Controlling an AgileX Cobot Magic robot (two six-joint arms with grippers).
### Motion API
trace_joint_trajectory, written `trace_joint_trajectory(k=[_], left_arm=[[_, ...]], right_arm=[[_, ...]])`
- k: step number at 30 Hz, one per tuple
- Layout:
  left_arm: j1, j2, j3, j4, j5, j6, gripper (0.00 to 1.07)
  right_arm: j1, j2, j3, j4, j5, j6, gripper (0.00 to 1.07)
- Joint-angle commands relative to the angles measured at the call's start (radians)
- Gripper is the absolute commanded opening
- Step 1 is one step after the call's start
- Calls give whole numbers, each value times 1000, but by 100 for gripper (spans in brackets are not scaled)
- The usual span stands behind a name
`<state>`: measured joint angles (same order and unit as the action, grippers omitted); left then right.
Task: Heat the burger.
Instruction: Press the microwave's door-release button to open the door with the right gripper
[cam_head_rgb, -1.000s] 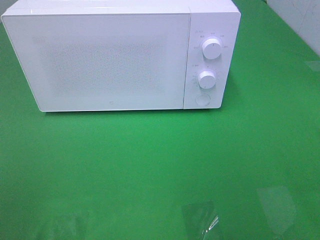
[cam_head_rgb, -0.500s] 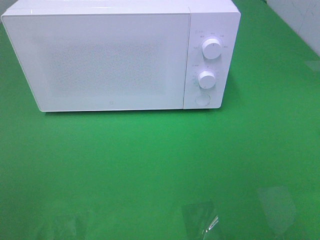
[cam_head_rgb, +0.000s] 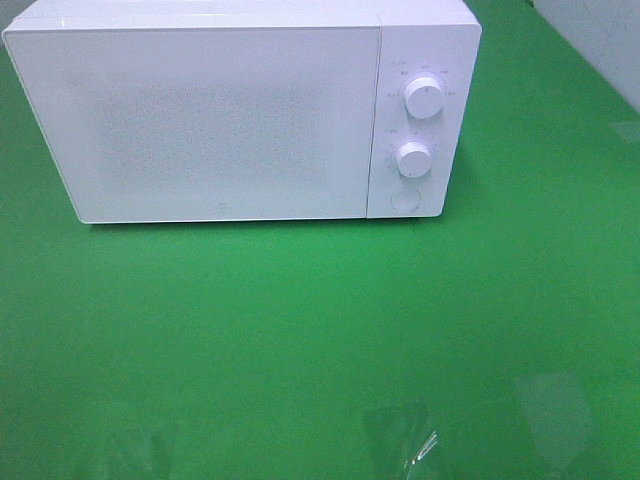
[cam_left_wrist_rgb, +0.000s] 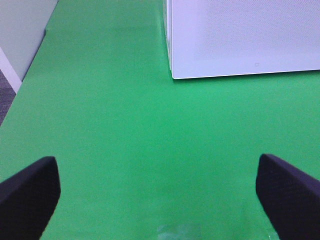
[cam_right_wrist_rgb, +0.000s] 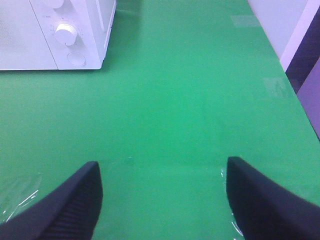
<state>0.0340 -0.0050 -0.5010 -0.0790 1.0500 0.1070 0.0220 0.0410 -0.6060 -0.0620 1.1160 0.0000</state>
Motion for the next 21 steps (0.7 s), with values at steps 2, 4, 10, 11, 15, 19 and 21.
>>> trace_joint_trajectory(k=[2, 4, 10, 11, 15, 19, 21], left_arm=[[-1, -24, 3, 1, -14, -1, 100], [-1, -24, 3, 1, -14, -1, 100], [-1, -22, 3, 1, -14, -1, 100], [-1, -19, 3, 1, -14, -1, 100], [-1, -19, 3, 1, -14, -1, 100], [-1, -19, 3, 1, -14, -1, 100], [-1, -19, 3, 1, -14, -1, 100]], right_arm=[[-11, -42, 64, 4, -31, 0, 70], [-11, -61, 69, 5, -71, 0, 70], [-11, -70, 100, 12, -116, 0, 70], [-11, -70, 100, 11, -116, 0, 70], [-11, -70, 100, 10, -116, 7, 70], [-11, -70, 100, 10, -116, 7, 70], [-11, -70, 100, 3, -116, 15, 70]])
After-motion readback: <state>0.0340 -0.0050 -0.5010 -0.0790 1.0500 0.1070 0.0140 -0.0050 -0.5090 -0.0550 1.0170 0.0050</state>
